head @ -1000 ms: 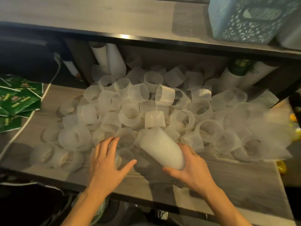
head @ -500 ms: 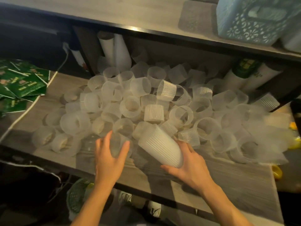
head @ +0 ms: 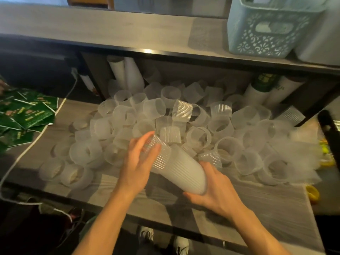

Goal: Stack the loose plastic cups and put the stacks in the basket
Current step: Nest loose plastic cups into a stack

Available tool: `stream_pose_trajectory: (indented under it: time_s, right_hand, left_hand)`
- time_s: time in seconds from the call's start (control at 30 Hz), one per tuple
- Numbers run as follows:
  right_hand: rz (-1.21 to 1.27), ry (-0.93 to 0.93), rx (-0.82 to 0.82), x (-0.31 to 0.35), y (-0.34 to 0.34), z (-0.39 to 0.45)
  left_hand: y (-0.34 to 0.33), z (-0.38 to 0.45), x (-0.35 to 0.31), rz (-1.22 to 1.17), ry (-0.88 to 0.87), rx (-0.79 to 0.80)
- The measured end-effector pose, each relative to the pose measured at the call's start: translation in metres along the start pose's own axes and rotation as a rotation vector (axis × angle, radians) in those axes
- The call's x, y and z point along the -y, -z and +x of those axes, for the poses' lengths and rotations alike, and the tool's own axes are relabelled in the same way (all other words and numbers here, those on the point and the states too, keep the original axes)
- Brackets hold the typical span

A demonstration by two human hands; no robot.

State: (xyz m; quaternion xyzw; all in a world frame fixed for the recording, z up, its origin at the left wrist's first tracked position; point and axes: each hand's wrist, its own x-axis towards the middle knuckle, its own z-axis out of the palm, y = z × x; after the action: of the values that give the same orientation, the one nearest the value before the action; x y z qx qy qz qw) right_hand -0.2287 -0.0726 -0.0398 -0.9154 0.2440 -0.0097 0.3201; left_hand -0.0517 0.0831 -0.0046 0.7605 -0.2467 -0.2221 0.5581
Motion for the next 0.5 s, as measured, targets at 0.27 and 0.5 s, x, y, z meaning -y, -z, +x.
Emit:
stream_pose_trajectory:
  time_s: [0.27, 0.5]
  right_hand:
    - [0.009, 0.058, -0.06, 0.008, -0.006, 0.0]
    - [-0.016, 0.045, -0.067, 0.01, -0.017, 0.003]
  left_hand:
    - [-0.008, -0.002, -0.007, 0.194, -0.087, 0.185]
    - [-0.012, -0.009, 0.006, 0.157, -0.033, 0.28]
